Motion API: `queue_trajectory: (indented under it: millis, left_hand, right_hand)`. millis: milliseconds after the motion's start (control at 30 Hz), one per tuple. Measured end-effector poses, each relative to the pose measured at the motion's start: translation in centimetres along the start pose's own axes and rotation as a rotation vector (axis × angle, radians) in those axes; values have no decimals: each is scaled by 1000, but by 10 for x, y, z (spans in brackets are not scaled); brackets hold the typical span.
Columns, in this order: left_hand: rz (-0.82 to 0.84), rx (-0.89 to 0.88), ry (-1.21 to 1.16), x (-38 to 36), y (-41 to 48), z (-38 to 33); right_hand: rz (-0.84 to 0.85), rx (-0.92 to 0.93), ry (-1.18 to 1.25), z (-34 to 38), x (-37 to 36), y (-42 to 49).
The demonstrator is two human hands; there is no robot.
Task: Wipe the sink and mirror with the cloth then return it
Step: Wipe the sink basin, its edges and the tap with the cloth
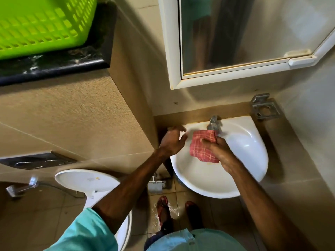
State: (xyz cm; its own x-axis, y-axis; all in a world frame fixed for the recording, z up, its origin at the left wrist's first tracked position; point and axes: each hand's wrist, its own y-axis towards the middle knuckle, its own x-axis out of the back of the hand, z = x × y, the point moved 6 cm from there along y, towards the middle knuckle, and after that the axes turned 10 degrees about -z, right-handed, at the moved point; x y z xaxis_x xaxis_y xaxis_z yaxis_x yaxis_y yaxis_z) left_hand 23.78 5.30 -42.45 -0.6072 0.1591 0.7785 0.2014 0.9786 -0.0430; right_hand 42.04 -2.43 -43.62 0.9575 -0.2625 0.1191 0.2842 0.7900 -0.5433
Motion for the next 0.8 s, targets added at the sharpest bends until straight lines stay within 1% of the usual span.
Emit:
queue_trajectory:
  millis: [33,67,233,267,300,333,367,433,500,533,567,600,633,700,800]
  left_hand:
    - [7,60,35,-7,3,11]
    - [24,104,77,-15,4,21]
    - [116,264,231,-55,1,51]
    - [127,299,258,-61,0,57]
    - [138,325,281,-66,-1,61]
    - [154,338,298,-72,-1,66]
    - [175,349,311,-78,-3,70]
    - [217,372,333,-88,-7,77]
    - [234,376,350,-97,-10,85]
    - [240,372,354,-102,-11,89]
    - [250,371,352,-106,-14,93]
    - [261,373,349,-111,-15,96]
    - [271,373,354,-114,-16,98]
    - [265,364,374,-118,-15,101]
    - [212,333,390,-117,-9,103]
  right_hand:
    - [-37,-24,65,-5,3,7]
    - [-63,-40,72,-11,4,12]
    - [-118,-128,-102,-52,3,44]
    - [-128,-113,-141,-52,0,51]
    - [-144,-56,-202,-46,-4,58]
    - [-178,33,-279,-36,-7,63]
    - [-218,160,-328,-24,-11,68]
    - [-280,514,-429,6,-23,67]
    - [-359,871,-643,21,-33,73]
    - [-348,994,-768,13,-39,85]
    - [-298,1048,-888,1,-43,100]
    - [-205,1033,-977,-20,-47,122]
    - [-113,981,-1039,-40,-48,138]
    - [7,852,-1102,-80,-46,162]
    - [-2,852,-1049,-105,-43,169]
